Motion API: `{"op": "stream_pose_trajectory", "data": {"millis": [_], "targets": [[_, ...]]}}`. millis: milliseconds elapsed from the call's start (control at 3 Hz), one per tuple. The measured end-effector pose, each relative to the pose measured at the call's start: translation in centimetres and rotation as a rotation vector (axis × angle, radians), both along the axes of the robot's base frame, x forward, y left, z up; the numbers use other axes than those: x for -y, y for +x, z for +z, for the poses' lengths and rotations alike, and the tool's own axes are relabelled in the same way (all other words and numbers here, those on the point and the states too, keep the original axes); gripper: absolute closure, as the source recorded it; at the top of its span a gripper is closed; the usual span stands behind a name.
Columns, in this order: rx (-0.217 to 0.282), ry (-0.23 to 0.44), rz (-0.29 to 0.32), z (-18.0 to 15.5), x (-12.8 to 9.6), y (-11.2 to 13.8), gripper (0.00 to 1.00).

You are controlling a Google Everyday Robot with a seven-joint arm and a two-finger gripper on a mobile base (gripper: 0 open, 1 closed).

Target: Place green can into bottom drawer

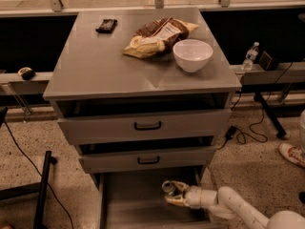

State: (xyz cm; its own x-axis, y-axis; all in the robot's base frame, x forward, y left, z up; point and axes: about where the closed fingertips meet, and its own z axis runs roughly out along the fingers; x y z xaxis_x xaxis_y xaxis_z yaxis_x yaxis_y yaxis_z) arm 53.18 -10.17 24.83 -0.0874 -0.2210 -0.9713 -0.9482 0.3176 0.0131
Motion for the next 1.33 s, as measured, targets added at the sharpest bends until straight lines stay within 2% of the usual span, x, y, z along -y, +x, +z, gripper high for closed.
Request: {"op": "stream_pose_trajectory", "data": {"millis": [333, 667, 1000, 1333], "targets": [[-0.060, -0.003, 0.117, -3.24, -2.46, -1.71, 0.82], [-0.060, 0.000, 0.130, -3.25, -2.91, -1.72, 0.59], [-0.060, 0.000, 0.130, -3.25, -2.91, -1.72, 0.28], [-0.060, 0.000, 0.130, -3.26, -2.92, -1.72, 0.05]]}}
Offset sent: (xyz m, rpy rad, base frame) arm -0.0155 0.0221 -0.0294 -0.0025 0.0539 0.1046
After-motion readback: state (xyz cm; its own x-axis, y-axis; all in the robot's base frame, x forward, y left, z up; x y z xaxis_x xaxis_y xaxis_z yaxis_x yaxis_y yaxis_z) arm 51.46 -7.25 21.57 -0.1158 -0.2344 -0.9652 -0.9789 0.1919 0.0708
